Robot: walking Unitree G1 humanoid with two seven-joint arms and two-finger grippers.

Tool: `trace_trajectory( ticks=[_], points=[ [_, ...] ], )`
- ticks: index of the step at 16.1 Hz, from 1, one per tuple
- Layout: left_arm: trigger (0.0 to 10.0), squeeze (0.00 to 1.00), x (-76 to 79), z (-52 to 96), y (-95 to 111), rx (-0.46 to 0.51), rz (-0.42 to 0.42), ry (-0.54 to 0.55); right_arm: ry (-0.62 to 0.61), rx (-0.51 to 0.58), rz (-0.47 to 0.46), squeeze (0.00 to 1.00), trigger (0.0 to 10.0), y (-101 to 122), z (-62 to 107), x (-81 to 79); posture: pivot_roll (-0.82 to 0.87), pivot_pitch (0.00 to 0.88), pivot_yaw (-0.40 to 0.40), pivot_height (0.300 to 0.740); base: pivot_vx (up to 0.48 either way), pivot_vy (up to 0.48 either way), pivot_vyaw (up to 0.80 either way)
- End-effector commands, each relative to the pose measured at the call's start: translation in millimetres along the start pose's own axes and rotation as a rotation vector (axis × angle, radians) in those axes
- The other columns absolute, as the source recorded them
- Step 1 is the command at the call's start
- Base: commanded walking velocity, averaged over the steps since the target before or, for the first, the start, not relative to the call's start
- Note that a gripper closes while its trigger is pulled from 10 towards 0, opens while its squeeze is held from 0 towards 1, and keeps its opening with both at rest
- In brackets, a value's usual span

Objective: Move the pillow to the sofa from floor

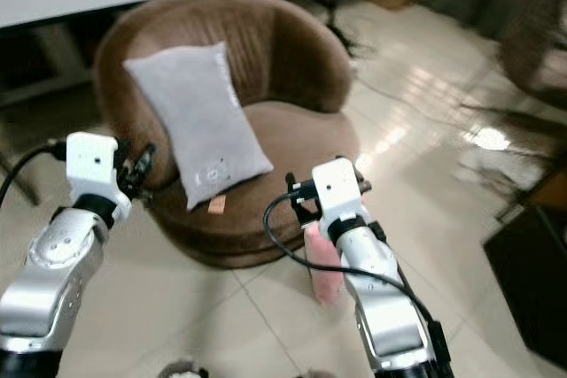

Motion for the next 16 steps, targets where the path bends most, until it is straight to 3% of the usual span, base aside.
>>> trace_trajectory(
  ticks=[1, 16],
  points=[
    [10.0, 0.00, 5.8, -1.7, 5.6, 0.016, -0.007, -0.024, -0.017, 0.007, 0.015, 0.00, 10.0, 1.3, 0.0, 5.3, 0.00, 0.057, 0.000, 0.740, 0.000, -0.480, 0.80],
    [10.0, 0.00, 6.7, -3.5, 7.2, 0.023, -0.019, -0.025, -0.010, 0.019, 0.026, 0.00, 10.0, 2.4, -1.2, 5.3, -0.01, 0.054, -0.001, 0.740, 0.000, -0.480, 0.80]
  ],
)
Point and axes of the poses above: a point about 5 cm out from each wrist's last joint towards the gripper, its own z axis pointing back from the gripper into the wrist, its own y axis along the axis of the wrist's last joint, x = y × z, the point moved 2 cm from there along -z, pointing out of the wrist towards the gripper, and after that the axes turned 1 degree about -z, right-handed, at the moved point
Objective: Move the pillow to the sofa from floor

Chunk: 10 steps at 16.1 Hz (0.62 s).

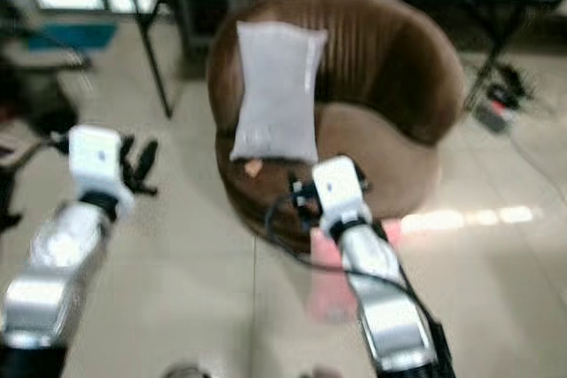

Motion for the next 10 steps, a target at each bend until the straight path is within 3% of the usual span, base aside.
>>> trace_trajectory(
  ticks=[1, 10],
  points=[
    [10.0, 0.00, 0.2, 0.2, 3.0, 0.010, -0.014, -0.005, -0.004, 0.010, 0.000, 0.00, 10.0, 2.6, -1.0, 2.6, -0.01, 0.054, -0.001, 0.740, 0.000, -0.480, 0.80],
    [10.0, 0.00, 0.0, -2.2, 4.1, 0.017, -0.022, -0.002, 0.008, 0.011, -0.017, 0.00, 10.0, 0.8, -2.4, 1.0, 0.00, 0.031, -0.002, 0.740, 0.000, -0.480, 0.80]
  ],
)
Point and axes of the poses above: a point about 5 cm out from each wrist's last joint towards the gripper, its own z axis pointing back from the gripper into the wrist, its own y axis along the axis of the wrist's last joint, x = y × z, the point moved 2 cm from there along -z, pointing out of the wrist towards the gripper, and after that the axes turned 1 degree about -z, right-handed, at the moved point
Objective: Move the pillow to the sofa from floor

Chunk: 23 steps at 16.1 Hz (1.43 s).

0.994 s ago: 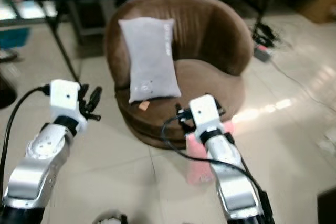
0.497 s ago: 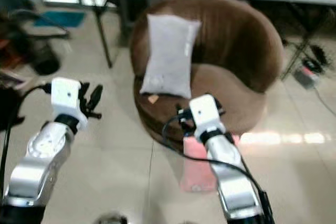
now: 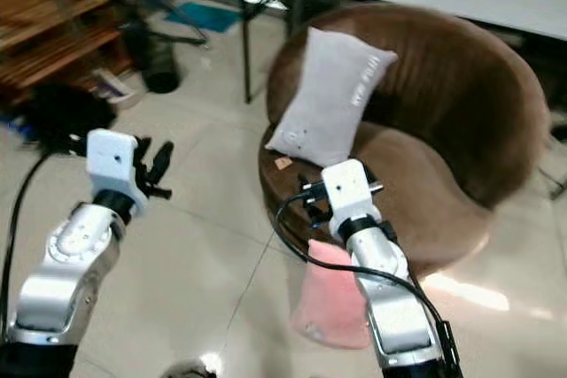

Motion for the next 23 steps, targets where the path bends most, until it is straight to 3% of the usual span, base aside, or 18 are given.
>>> trace_trajectory(
  ticks=[1, 10, 21, 23],
  points=[
    [10.0, 0.00, -4.7, 1.1, -2.4, -0.010, -0.009, 0.013, 0.017, 0.015, -0.004, 0.00, 10.0, 3.2, -1.6, -3.5, 0.00, 0.031, -0.002, 0.740, 0.000, -0.480, 0.80],
    [10.0, 0.00, -3.9, -3.2, -1.0, 0.004, -0.018, 0.008, -0.007, 0.032, 0.024, 0.00, 10.0, 4.7, -4.9, 0.7, -0.01, 0.007, 0.002, 0.740, 0.000, -0.480, 0.80],
    [10.0, 0.00, -2.8, -3.4, -2.4, 0.009, -0.025, 0.007, -0.029, 0.035, -0.001, 0.00, 10.0, 3.6, -5.8, 3.2, -0.01, 0.012, 0.001, 0.740, 0.000, -0.480, 0.00],
    [10.0, 0.00, -6.3, -3.3, -4.3, 0.023, -0.020, 0.031, -0.014, 0.037, -0.002, 0.00, 10.0, 3.8, -6.3, 0.8, -0.01, 0.018, 0.001, 0.740, 0.000, 0.000, 0.00]
  ],
)
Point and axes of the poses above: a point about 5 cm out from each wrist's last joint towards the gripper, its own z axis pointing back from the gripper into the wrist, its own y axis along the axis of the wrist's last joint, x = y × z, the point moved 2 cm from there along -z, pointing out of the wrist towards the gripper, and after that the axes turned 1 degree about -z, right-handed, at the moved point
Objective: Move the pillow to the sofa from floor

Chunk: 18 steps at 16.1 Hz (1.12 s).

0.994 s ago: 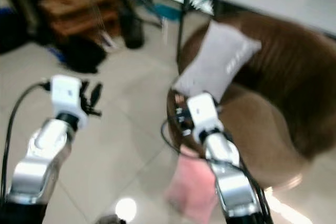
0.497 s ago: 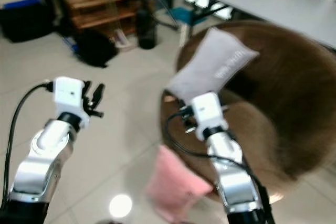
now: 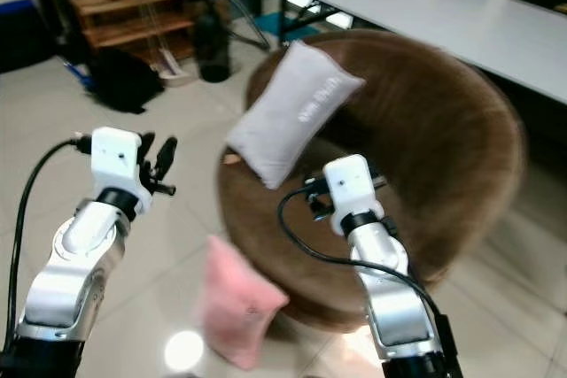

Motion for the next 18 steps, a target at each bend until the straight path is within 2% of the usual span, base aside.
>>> trace_trajectory(
  ticks=[1, 4, 10, 12, 16, 18],
  points=[
    [10.0, 0.00, -10.0, 0.9, -5.4, -0.015, -0.019, 0.039, 0.023, 0.009, -0.008, 0.00, 10.0, 2.0, -0.8, -5.7, -0.01, 0.019, 0.001, 0.740, 0.000, 0.000, 0.00],
    [10.0, 0.00, -15.8, 7.1, -8.7, 0.007, -0.007, 0.068, 0.029, 0.010, -0.013, 0.00, 10.0, 1.8, -0.7, -6.0, -0.01, 0.029, -0.002, 0.740, 0.000, 0.000, 0.00],
    [10.0, 0.00, -14.9, 9.4, -6.6, 0.033, -0.004, 0.065, 0.032, 0.006, -0.018, 0.00, 10.0, 0.7, 0.1, -5.6, -0.01, 0.041, -0.005, 0.740, 0.000, 0.000, 0.00],
    [10.0, 0.00, -13.6, 10.1, -5.5, 0.041, -0.007, 0.058, 0.045, 0.009, 0.007, 0.00, 10.0, 0.7, 0.4, -6.9, -0.01, 0.044, -0.006, 0.740, 0.000, 0.000, 0.00],
    [10.0, 0.00, -14.1, 10.3, -4.3, 0.048, 0.019, 0.058, 0.039, 0.005, 0.004, 0.00, 10.0, 0.4, 0.7, -6.3, -0.01, 0.049, -0.005, 0.740, 0.000, 0.000, 0.00],
    [10.0, 0.00, -12.9, 10.5, -3.5, 0.053, 0.021, 0.049, 0.040, 0.004, 0.004, 0.00, 10.0, 0.4, 0.7, -6.4, -0.01, 0.050, -0.006, 0.740, 0.000, 0.446, 0.00]
  ],
)
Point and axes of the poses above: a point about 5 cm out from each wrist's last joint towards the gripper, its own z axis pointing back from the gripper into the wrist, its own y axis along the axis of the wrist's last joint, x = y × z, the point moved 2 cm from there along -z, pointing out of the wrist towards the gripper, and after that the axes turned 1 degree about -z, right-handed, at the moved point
